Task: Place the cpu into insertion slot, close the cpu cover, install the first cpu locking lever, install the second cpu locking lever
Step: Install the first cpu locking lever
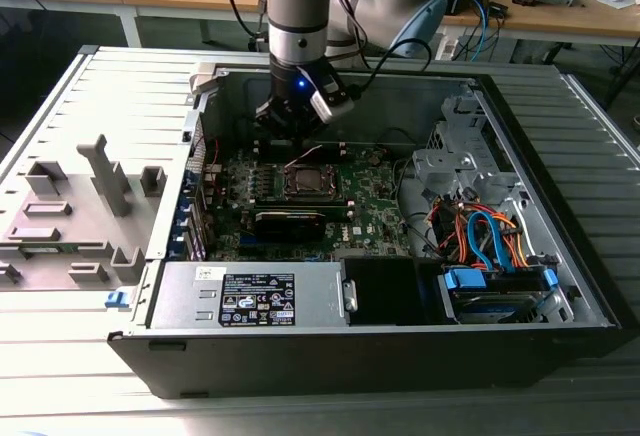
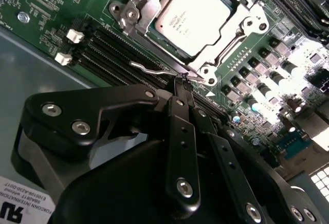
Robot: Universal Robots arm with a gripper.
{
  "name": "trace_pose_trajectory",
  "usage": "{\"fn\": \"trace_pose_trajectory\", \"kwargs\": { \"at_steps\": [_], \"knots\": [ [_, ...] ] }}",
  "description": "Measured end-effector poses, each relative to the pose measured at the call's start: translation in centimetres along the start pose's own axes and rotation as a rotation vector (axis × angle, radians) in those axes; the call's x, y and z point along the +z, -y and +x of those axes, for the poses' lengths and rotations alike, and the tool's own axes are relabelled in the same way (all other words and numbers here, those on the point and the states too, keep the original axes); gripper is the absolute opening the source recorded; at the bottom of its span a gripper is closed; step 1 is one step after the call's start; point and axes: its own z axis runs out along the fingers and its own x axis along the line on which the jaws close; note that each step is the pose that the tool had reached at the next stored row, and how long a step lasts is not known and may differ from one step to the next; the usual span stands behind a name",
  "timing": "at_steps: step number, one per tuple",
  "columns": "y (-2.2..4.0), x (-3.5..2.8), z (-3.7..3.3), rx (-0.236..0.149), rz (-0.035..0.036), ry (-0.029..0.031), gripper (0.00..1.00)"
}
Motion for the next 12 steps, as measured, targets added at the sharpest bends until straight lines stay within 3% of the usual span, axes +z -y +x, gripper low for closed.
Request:
{"fn": "trace_pose_trajectory", "kwargs": {
  "at_steps": [5, 12],
  "knots": [
    [-0.05, -0.02, 1.17, 0.000, 0.0004, 0.0022, 0.11],
    [0.49, 0.03, 1.36, 0.000, 0.0004, 0.0028, 0.11]
  ]
}}
